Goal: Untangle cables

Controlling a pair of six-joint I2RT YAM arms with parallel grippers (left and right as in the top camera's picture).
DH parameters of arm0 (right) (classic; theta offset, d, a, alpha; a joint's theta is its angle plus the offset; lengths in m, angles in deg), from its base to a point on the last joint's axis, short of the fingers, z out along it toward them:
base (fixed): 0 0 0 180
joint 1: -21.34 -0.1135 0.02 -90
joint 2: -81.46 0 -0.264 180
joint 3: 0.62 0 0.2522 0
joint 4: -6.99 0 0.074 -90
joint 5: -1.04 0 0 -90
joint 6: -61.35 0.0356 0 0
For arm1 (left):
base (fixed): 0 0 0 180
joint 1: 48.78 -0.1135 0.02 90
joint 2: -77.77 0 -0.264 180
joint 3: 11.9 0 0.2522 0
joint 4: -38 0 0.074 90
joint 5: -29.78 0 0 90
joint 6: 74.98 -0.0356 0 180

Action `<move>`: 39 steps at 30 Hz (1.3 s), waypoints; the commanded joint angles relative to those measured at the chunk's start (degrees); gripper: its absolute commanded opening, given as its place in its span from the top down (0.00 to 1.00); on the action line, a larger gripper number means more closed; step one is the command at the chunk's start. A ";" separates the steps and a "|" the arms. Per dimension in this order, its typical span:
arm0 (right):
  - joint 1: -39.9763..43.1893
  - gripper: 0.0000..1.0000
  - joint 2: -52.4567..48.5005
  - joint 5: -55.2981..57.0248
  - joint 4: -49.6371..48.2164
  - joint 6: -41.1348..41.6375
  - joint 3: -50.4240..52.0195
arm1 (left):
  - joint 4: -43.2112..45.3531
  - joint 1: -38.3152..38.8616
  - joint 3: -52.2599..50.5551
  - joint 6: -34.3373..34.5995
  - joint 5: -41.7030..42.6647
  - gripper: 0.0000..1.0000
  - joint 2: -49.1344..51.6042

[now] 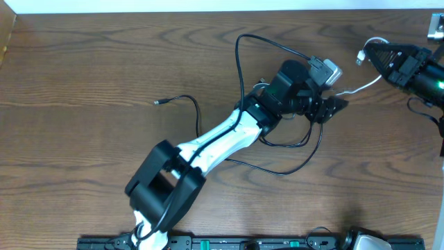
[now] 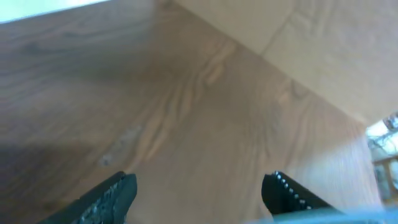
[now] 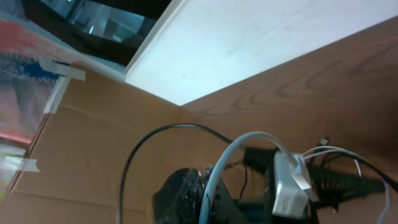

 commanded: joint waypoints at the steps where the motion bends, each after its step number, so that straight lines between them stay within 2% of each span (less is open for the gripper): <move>1: -0.20 0.99 0.22 -2.36 0.00 -0.52 -0.61 | 2.78 -0.90 0.07 3.96 -4.61 0.30 1.75; 3: -0.20 0.99 0.22 -2.51 -0.04 -0.50 -0.61 | 2.64 -0.94 0.07 5.05 -6.78 0.37 2.38; 4: -0.20 0.99 0.22 -2.49 -0.02 -0.52 -0.61 | 2.16 -0.94 0.07 5.01 -7.61 0.46 2.51; 6: -0.20 0.99 0.22 -2.49 0.13 -0.70 -0.61 | 0.17 -0.94 0.07 5.01 -11.19 0.74 2.56; 8: -0.20 0.99 0.22 -2.49 0.24 -1.95 -0.61 | -1.77 -1.05 0.07 4.96 -16.70 0.92 2.56; 12: -0.20 0.99 0.15 -0.76 2.19 -4.90 -0.61 | -6.62 -1.77 0.07 4.55 -26.03 0.92 2.03; 17: -0.20 0.99 -0.07 9.99 8.81 -8.66 -0.59 | -17.75 -3.76 0.09 3.69 -26.14 0.92 -3.15; 23: -0.22 0.99 -3.43 20.57 13.81 -14.45 -0.59 | -33.44 -6.29 0.13 3.67 -25.03 0.93 -18.05; 28: -0.31 0.99 -9.14 21.14 13.92 -17.03 -0.59 | -34.69 -7.13 0.20 1.95 -24.46 0.93 -30.75; 36: -2.08 0.81 -16.87 20.15 15.02 -25.55 -0.59 | -34.60 -9.51 1.75 2.03 -21.97 0.93 -41.64; 38: -3.21 0.69 -17.92 18.95 15.19 -27.63 -0.59 | -33.92 -10.34 2.95 2.56 -19.08 0.92 -42.21; 39: -3.76 0.60 -18.18 18.47 15.23 -28.65 -0.59 | -33.33 -10.84 3.58 3.21 -17.35 0.93 -42.29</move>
